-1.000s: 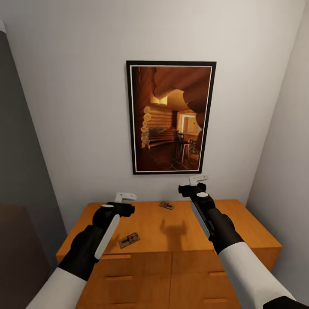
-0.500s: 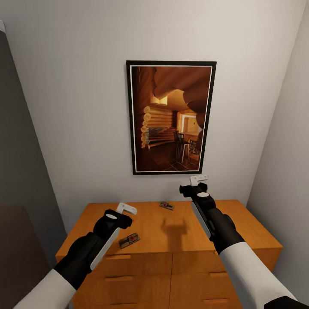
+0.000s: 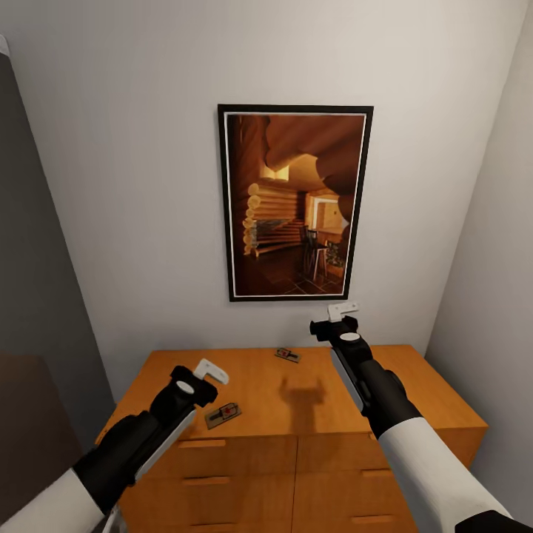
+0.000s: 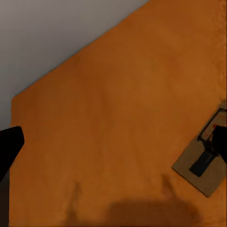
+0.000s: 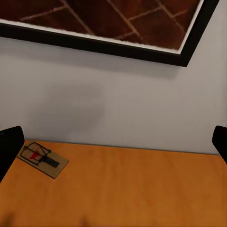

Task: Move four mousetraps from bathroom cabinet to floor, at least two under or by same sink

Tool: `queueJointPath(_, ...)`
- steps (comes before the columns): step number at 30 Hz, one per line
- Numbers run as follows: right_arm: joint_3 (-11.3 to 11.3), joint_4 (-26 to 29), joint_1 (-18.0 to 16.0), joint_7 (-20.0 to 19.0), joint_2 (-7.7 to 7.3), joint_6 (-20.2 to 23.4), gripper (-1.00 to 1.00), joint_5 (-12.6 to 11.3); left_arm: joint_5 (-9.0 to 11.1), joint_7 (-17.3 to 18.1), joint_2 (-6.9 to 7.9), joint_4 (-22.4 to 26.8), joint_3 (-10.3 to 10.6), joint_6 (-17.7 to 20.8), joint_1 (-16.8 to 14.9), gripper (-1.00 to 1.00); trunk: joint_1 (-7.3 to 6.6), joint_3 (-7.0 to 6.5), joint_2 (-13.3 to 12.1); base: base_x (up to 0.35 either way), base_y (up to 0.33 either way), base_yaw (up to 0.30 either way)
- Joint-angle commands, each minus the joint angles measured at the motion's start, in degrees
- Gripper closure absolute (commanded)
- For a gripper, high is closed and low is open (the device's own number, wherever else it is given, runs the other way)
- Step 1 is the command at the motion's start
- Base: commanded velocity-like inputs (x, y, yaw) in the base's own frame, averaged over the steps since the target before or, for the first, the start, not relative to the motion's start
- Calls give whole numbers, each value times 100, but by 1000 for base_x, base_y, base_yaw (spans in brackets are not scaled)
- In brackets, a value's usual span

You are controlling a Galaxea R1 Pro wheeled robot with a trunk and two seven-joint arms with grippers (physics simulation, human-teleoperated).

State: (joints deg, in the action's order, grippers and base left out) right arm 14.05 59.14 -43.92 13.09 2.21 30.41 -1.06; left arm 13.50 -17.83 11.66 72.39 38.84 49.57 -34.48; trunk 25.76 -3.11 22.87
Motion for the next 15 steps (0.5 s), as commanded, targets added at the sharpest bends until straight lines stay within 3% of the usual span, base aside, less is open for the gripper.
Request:
queueJointPath(1, 14, 2, -3, 35, -2, 29, -100, -11, 50, -49, 0, 8, 101, 16, -6, -100, 3, 3, 5, 0, 0, 0)
queueJointPath(7, 18, -12, -3, 35, -2, 28, -100, -11, 49, -24, -99, 19, 685, 33, -6, -100, 3, 3, 5, 0, 0, 0)
queueJointPath(15, 19, -16, -3, 35, -2, 31, -100, -11, 31, -27, -512, -10, 1086, 58, -6, -100, 3, 3, 5, 0, 0, 0)
